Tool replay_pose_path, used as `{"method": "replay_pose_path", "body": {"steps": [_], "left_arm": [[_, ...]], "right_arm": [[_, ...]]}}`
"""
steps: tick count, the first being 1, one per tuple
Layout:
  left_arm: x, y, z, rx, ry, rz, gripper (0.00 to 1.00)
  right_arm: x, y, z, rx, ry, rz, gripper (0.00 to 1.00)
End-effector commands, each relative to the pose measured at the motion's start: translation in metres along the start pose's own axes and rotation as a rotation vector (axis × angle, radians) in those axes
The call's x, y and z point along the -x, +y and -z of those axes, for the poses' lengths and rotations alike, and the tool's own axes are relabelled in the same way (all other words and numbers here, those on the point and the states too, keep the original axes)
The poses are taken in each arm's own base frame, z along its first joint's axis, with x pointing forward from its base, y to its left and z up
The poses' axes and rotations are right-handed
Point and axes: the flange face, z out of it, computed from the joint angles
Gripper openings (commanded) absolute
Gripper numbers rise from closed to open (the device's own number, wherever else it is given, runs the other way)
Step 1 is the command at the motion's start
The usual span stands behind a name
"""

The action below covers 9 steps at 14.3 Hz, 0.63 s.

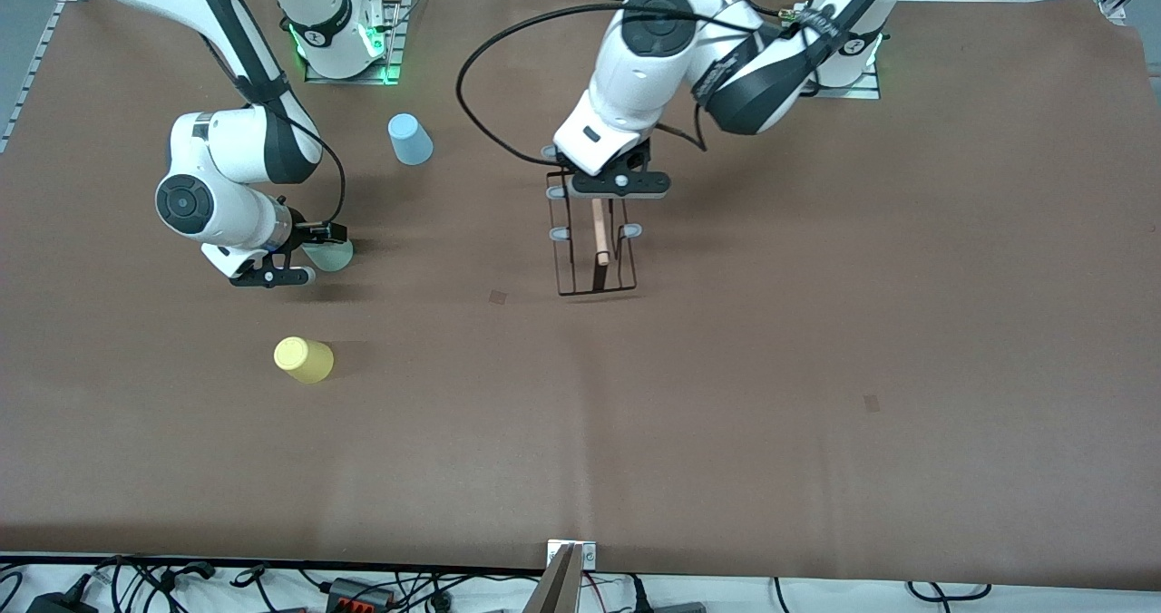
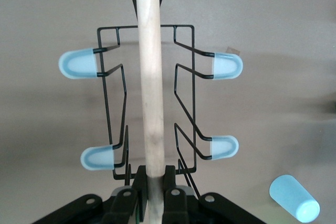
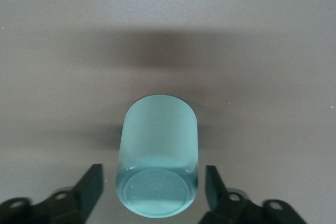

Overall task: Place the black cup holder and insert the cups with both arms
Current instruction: 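Lift the teal cup off the table with the right gripper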

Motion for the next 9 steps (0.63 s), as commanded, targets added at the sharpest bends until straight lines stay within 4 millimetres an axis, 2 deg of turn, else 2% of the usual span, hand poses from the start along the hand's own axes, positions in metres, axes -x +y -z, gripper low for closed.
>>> {"method": "replay_pose_path", "body": {"steps": [1, 2, 3, 5, 6, 8, 9], "left_arm": [[-0.007, 0.021, -0.018, 0.026, 0.002, -0.006, 0.01], [-0.01, 0.023, -0.025, 0.042, 0.007, 0.0, 0.01], [-0.011, 0.026, -0.032, 0.049, 0.005, 0.014, 0.01], [-0.009, 0.028, -0.042, 0.032, 0.012, -0.001, 0.01], [-0.006, 0.031, -0.046, 0.017, 0.027, -0.021, 0.01], [0.005, 0.039, -0.061, 0.004, 0.013, -0.023, 0.01], [0.007, 0.04, -0.068, -0.002, 0.008, -0.017, 0.01]], "right_arm": [[0.001, 0.001, -0.001, -0.01, 0.007, 0.016, 0.29], [0.0, 0.0, 0.001, -0.01, 0.01, 0.018, 0.22], [0.0, -0.002, 0.005, -0.01, 0.014, 0.022, 0.19], [-0.008, -0.007, 0.03, -0.01, 0.025, 0.034, 0.19], [-0.013, -0.008, 0.048, -0.003, 0.013, 0.044, 0.19], [-0.03, -0.017, 0.109, -0.002, 0.002, 0.052, 0.19], [-0.035, -0.02, 0.133, -0.004, -0.013, 0.054, 0.19]]}}
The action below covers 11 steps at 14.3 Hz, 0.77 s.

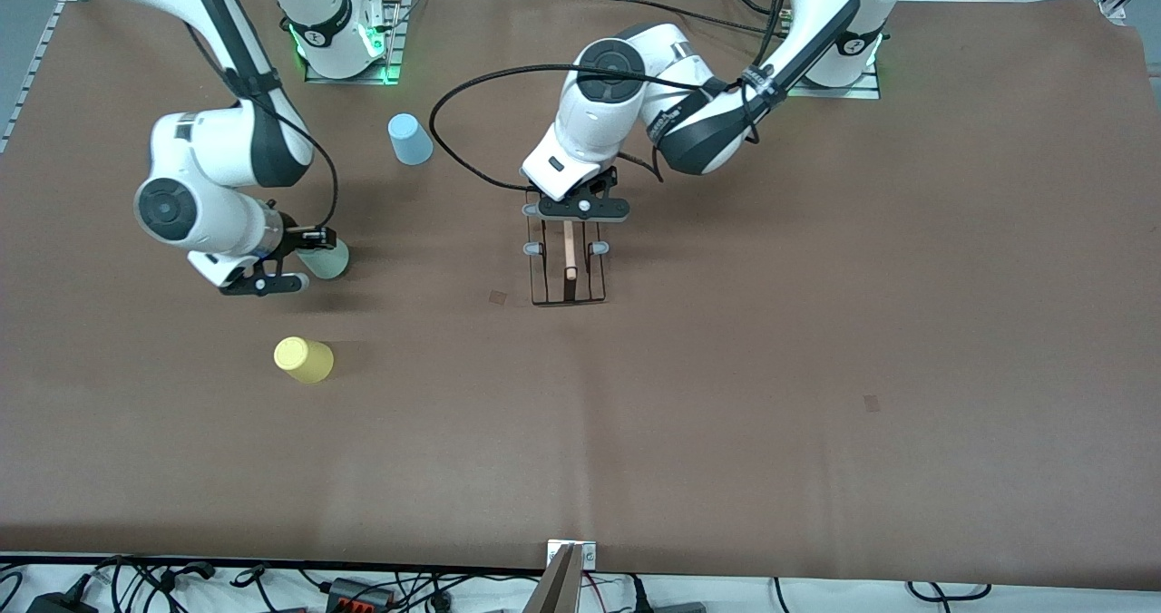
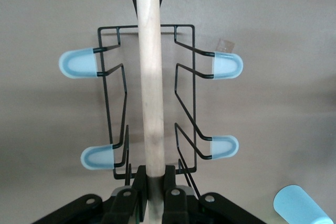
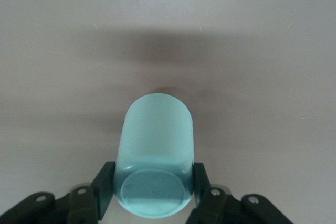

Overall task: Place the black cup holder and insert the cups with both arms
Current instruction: 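Lift the teal cup off the table with the right gripper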

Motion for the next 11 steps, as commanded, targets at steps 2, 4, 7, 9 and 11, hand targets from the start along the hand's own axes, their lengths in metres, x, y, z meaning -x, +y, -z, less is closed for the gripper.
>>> {"method": "replay_pose_path", "body": {"steps": [2, 4, 7, 9, 11], "left_arm": [[0.002, 0.014, -0.004, -0.004, 0.041, -0.002, 0.01], [0.002, 0.014, -0.017, -0.013, 0.027, 0.004, 0.01], [0.003, 0.014, -0.025, -0.026, 0.029, -0.003, 0.08], [0.002, 0.013, -0.026, -0.029, 0.032, 0.026, 0.09], [0.001, 0.012, -0.028, -0.028, 0.028, 0.077, 0.25]], "right_arm": [[-0.018, -0.015, 0.092, -0.008, 0.0, 0.027, 0.19], [-0.018, -0.03, 0.1, -0.003, 0.017, 0.034, 0.2], [-0.017, -0.047, 0.105, 0.002, 0.028, 0.063, 0.2], [-0.016, -0.055, 0.106, 0.005, 0.029, 0.074, 0.2], [-0.016, -0.056, 0.105, 0.006, 0.028, 0.076, 0.2]]}}
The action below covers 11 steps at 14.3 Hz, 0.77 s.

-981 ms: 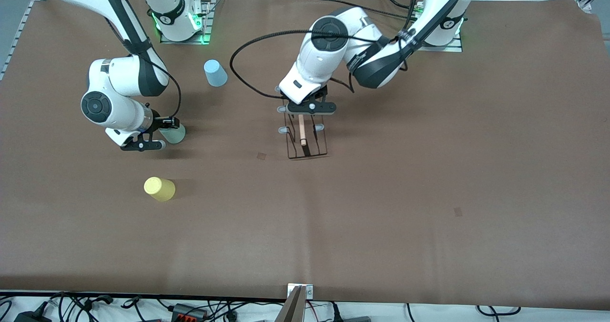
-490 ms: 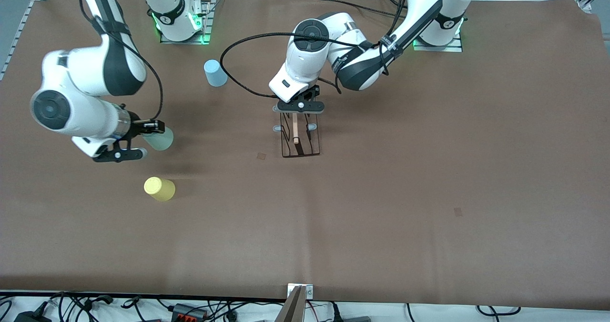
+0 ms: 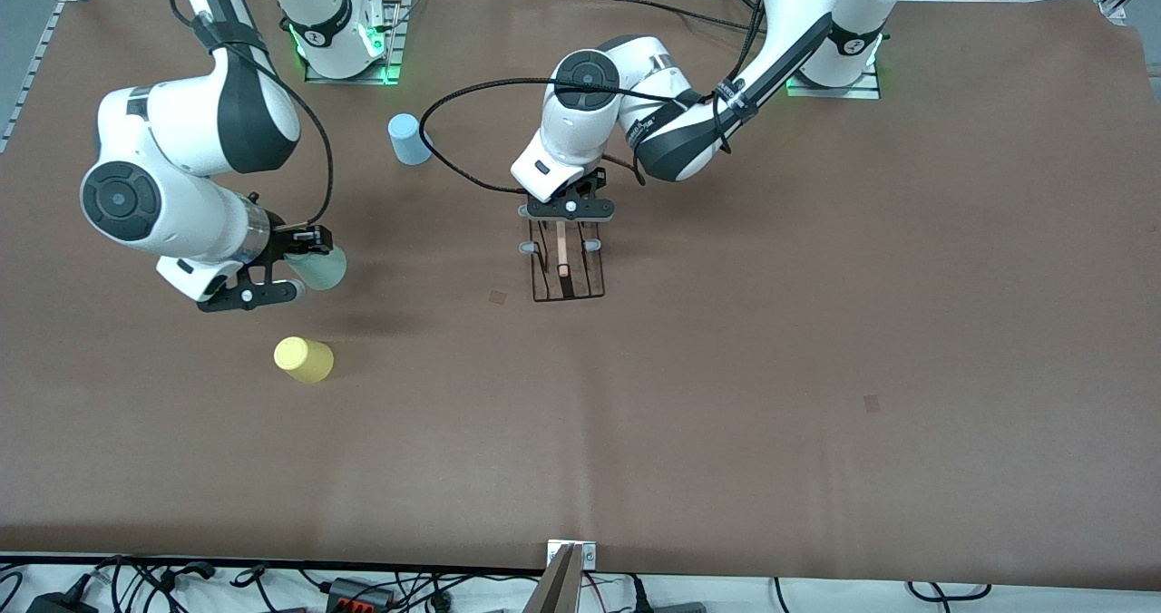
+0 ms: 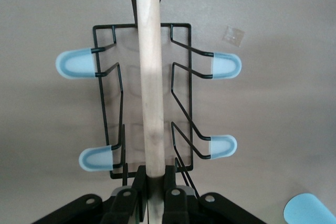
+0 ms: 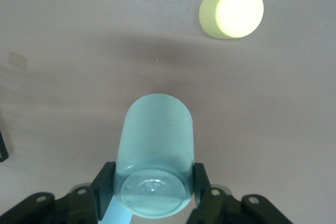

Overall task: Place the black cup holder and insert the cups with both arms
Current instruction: 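Lift the teal cup off the table with the right gripper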

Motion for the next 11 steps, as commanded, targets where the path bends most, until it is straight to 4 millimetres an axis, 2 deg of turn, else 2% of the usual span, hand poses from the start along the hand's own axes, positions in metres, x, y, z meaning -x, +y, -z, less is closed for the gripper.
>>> {"method": "replay_pose_path", "body": {"steps": [1, 2, 3, 5, 6, 8, 9, 11], "left_arm": [[-0.005, 0.005, 0.004, 0.0, 0.027, 0.068, 0.3], [-0.008, 0.004, 0.006, 0.003, 0.026, 0.089, 0.4], [-0.013, 0.001, 0.013, 0.009, 0.032, 0.106, 0.58], [-0.03, -0.006, 0.033, 0.001, 0.046, 0.13, 0.71], [-0.038, -0.01, 0.044, -0.015, 0.047, 0.142, 0.96], [-0.063, -0.027, 0.078, -0.047, 0.048, 0.185, 1.0], [-0.075, -0.039, 0.103, -0.058, 0.062, 0.207, 1.0], [-0.098, -0.074, 0.145, -0.066, 0.092, 0.216, 1.0]], "right_arm": [[-0.003, -0.002, 0.005, -0.011, -0.001, -0.006, 0.2], [-0.003, -0.003, 0.006, -0.01, 0.0, -0.005, 0.2], [-0.003, -0.005, 0.006, -0.01, 0.0, -0.002, 0.2], [-0.003, -0.01, 0.004, -0.009, -0.003, 0.005, 0.2], [-0.002, -0.011, 0.004, -0.009, -0.004, 0.007, 0.2], [-0.002, -0.013, 0.003, -0.008, -0.009, 0.009, 0.2], [-0.002, -0.013, 0.003, -0.008, -0.009, 0.011, 0.2], [-0.002, -0.013, 0.004, -0.008, -0.01, 0.011, 0.2]]}}
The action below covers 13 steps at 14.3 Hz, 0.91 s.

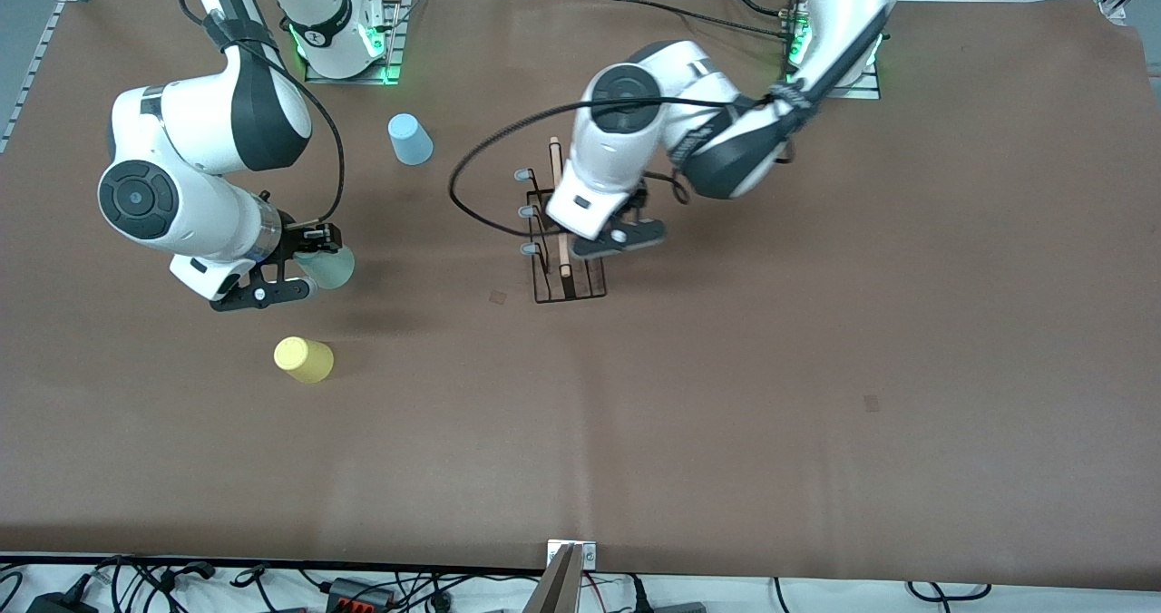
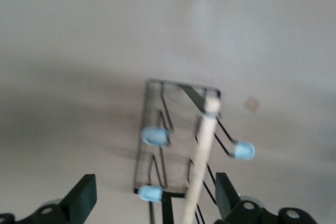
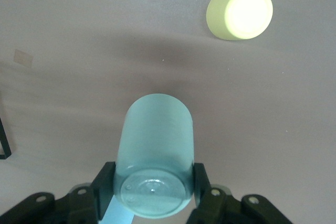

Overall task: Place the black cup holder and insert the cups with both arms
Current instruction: 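Carry the teal cup to the rack while the left gripper withdraws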

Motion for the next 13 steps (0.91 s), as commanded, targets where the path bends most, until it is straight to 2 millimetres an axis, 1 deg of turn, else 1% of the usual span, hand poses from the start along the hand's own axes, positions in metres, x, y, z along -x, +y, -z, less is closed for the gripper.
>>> {"method": "replay_pose_path", "body": {"steps": [1, 2, 3, 4, 5, 6, 7, 8, 9, 10, 11, 12, 13], "left_arm": [[-0.042, -0.049, 0.065, -0.027, 0.068, -0.028, 1.0], [-0.058, -0.069, 0.079, -0.041, 0.071, -0.073, 1.0], [-0.073, -0.092, 0.099, -0.054, 0.076, -0.124, 1.0], [-0.085, -0.112, 0.118, -0.065, 0.086, -0.168, 1.0], [-0.096, -0.133, 0.129, -0.084, 0.082, -0.204, 1.0], [-0.109, -0.157, 0.139, -0.109, 0.065, -0.248, 1.0], [-0.117, -0.177, 0.153, -0.124, 0.063, -0.286, 1.0], [-0.129, -0.204, 0.169, -0.127, 0.06, -0.317, 1.0], [-0.141, -0.228, 0.192, -0.088, 0.059, -0.331, 1.0], [-0.152, -0.252, 0.206, -0.063, 0.044, -0.326, 1.0], [-0.165, -0.278, 0.207, -0.065, 0.019, -0.319, 1.0], [-0.175, -0.296, 0.209, -0.061, 0.016, -0.316, 1.0], [-0.18, -0.307, 0.21, -0.059, 0.016, -0.325, 1.0]], "right_arm": [[-0.002, -0.004, 0.003, -0.011, -0.01, -0.003, 0.2], [-0.002, -0.007, 0.003, -0.01, -0.01, 0.003, 0.2], [-0.001, -0.014, 0.004, -0.007, -0.009, 0.014, 0.2], [0.001, -0.028, 0.004, -0.002, -0.011, 0.037, 0.2], [0.003, -0.04, 0.006, 0.003, -0.009, 0.056, 0.2], [0.005, -0.059, 0.008, 0.011, -0.008, 0.078, 0.2], [0.008, -0.078, 0.012, 0.017, 0.0, 0.093, 0.2], [0.014, -0.105, 0.013, 0.027, 0.005, 0.098, 0.2], [0.021, -0.131, 0.014, 0.037, 0.011, 0.097, 0.2], [0.029, -0.155, 0.012, 0.05, -0.004, 0.091, 0.2], [0.038, -0.176, 0.017, 0.06, -0.013, 0.084, 0.2], [0.044, -0.191, 0.02, 0.053, -0.023, 0.089, 0.2], [0.052, -0.207, 0.02, 0.005, -0.052, 0.089, 0.2]]}}
